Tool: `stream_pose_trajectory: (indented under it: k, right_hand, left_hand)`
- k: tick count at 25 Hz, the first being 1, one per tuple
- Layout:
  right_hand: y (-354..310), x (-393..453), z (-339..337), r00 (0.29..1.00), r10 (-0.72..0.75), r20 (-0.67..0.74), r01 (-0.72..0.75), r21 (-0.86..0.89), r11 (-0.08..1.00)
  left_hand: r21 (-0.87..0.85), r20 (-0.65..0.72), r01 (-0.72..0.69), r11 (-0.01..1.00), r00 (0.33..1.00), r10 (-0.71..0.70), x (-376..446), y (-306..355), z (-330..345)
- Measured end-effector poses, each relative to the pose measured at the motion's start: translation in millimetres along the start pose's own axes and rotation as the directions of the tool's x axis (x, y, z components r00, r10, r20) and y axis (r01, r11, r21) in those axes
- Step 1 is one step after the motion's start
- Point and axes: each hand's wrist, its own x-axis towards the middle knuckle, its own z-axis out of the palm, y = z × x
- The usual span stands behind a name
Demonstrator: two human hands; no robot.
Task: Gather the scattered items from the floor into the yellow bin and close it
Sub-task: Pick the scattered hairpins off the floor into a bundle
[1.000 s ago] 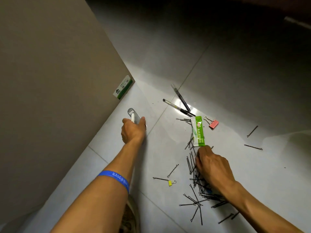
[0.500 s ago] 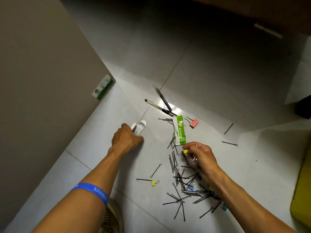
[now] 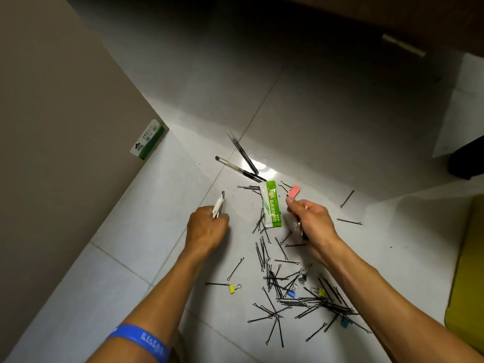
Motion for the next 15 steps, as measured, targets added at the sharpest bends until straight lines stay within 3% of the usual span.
stream_pose_trajectory:
  k: [2,3,5,6,7,8,10,12,13,15]
  right_hand:
    - [-5,12,-4,0.953,-0.262,-0.151,0.193,-0.363,0.911]
    - [-7,18,-5,0.930,-0.349,-0.117,0.239,-0.529,0.814]
    - [-7,29,-5,0.912,-0.409,0.036,0.248,-0.841,0.480]
    - [-6,33,-5,0.908,-0.408,0.095,0.245,-0.911,0.333]
    - [-5,35,-5,0.909,-0.397,0.122,0.243,-0.932,0.270]
    - [-3,34,-6,0.919,-0.375,0.121,0.245,-0.921,0.304]
    - [2,22,-13,0.959,-0.279,0.050,0.219,-0.756,0.617]
    - [3,1,-26,0.995,-0.099,-0.001,0.092,-0.344,0.934]
    - [1,-14,-33,1.000,-0.008,0.020,0.010,-0.104,0.995]
    - [-13,-48,-48,0.992,0.059,0.110,-0.086,0.259,0.962]
  left_hand:
    - [-0.091,-0.034,-0.007,0.996,0.999,0.004,-8,16,16]
    - [-0.099,-0.023,-0.004,0.995,1.000,0.002,-12,25,25]
    - [-0.071,0.024,-0.013,0.997,1.000,0.014,-18,42,48]
    - [-0.019,0.036,-0.027,0.999,0.999,0.028,-20,50,59]
    - [0.049,0.032,-0.041,0.998,0.999,0.040,-21,57,68]
    - [0.104,0.020,-0.047,0.993,0.999,0.045,-21,62,76]
    - [0.140,0.005,-0.023,0.990,1.000,0.023,-21,69,85]
    - [0.119,0.037,0.007,0.993,0.999,-0.012,-20,77,83]
    - [0.067,0.057,0.018,0.998,0.998,-0.022,-22,82,78]
    - [-0.159,0.107,0.036,0.987,0.994,-0.019,-37,97,64]
